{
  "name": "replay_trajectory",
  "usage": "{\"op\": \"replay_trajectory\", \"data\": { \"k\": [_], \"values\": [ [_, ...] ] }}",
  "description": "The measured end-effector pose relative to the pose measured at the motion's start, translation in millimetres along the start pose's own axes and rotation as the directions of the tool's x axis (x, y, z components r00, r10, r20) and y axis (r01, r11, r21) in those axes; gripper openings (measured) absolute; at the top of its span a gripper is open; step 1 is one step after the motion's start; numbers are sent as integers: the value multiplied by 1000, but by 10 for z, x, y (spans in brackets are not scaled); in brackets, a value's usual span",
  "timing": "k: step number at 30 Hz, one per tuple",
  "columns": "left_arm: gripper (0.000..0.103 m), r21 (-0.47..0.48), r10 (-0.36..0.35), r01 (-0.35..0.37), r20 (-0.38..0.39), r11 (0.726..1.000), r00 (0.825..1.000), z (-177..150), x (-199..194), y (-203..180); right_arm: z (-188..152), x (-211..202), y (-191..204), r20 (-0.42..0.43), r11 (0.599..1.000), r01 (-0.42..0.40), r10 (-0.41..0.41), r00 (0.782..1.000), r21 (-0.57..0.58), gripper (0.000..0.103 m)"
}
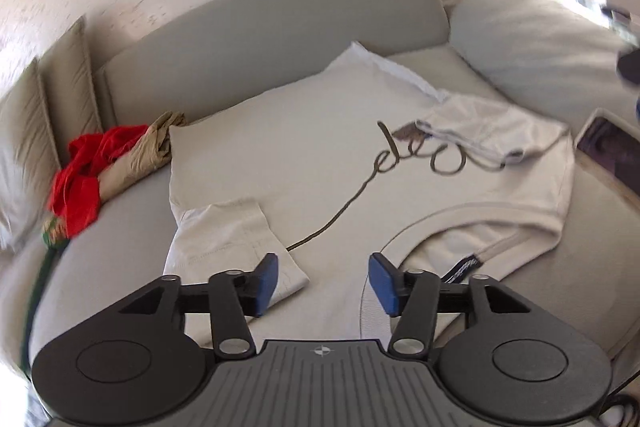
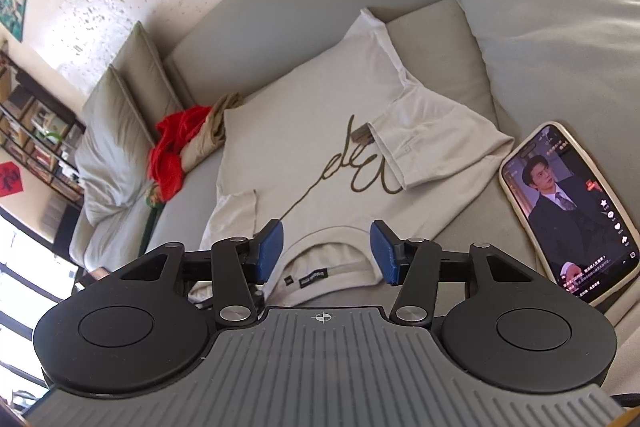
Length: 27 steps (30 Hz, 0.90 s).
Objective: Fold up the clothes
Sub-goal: 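Fold the sleeve and shirt side over onto the body with the left tool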
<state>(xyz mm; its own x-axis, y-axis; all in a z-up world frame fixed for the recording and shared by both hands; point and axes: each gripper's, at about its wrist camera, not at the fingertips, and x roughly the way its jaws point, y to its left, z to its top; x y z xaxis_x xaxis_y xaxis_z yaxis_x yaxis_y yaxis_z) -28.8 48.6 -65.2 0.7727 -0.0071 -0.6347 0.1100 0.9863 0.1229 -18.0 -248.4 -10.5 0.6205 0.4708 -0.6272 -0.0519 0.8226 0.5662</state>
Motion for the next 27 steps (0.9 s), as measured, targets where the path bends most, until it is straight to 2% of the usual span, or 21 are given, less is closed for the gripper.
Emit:
{"op": "replay_trajectory", "data": {
  "k": [1, 2, 4, 5, 6, 7, 8, 12, 13, 14, 16, 17, 18, 21, 22, 24, 26, 27],
  "values": [
    [62, -109, -1, 1, 2, 994, 1000, 34, -59, 186, -9, 0, -26, 0, 1000, 7, -7, 1000, 2, 59],
    [62, -224, 20, -21, -6, 974, 1000, 60, -99, 406, -15, 8, -53, -3, 1000, 11, -11, 1000, 7, 59],
    [61, -417, 69, -89, -63, 904, 996, 50, -75, 896, -24, 43, -117, -13, 999, 10, -9, 1000, 31, 59],
    [60, -505, 88, -126, -98, 854, 991, 42, -58, 1143, -30, 69, -144, -18, 999, 5, -4, 1000, 49, 59],
    [58, -550, 88, -156, -148, 820, 985, 28, -17, 1350, -36, 95, -170, -24, 998, 0, 2, 1000, 66, 59],
    [56, -560, 72, -165, -185, 812, 980, 23, 53, 1480, -42, 121, -197, -30, 996, -5, 7, 1000, 84, 59],
    [56, -563, 53, -169, -216, 809, 975, 22, 131, 1591, -50, 146, -212, -36, 995, -8, 12, 999, 96, 59],
    [47, -533, -65, -92, -269, 841, 961, 0, 496, 1711, -90, 218, -208, -56, 994, -16, 22, 998, 107, 59],
    [41, -513, -68, -85, -274, 854, 959, 0, 576, 1674, -98, 220, -196, -57, 995, -14, 20, 998, 102, 59],
    [40, -490, -65, -82, -277, 868, 959, 1, 652, 1628, -106, 217, -188, -55, 995, -13, 18, 998, 100, 59],
    [36, -407, -15, -99, -268, 908, 963, 13, 725, 1485, -113, 207, -186, -55, 995, -8, 14, 998, 100, 59],
    [27, -369, -16, -88, -270, 925, 963, 18, 740, 1401, -118, 201, -195, -57, 995, -5, 11, 998, 102, 59],
    [0, -349, -43, -57, -271, 935, 962, 23, 736, 1328, -124, 194, -207, -59, 994, 0, 7, 998, 105, 59],
    [0, -284, 22, -106, -284, 953, 958, 23, 616, 1190, -139, 182, -272, -66, 993, 14, -6, 998, 121, 59],
    [0, -281, 47, -132, -288, 951, 956, 17, 588, 1176, -141, 183, -299, -68, 992, 18, -9, 998, 128, 59],
    [0, -322, 54, -156, -306, 934, 951, -16, 609, 1235, -138, 193, -353, -71, 989, 24, -14, 997, 144, 59],
    [4, -345, 57, -173, -319, 922, 946, -39, 657, 1275, -141, 221, -393, -80, 988, 41, -30, 996, 147, 59],
    [10, -343, 70, -186, -323, 921, 944, -32, 663, 1280, -143, 237, -410, -86, 988, 51, -39, 996, 146, 59]
  ]
}}
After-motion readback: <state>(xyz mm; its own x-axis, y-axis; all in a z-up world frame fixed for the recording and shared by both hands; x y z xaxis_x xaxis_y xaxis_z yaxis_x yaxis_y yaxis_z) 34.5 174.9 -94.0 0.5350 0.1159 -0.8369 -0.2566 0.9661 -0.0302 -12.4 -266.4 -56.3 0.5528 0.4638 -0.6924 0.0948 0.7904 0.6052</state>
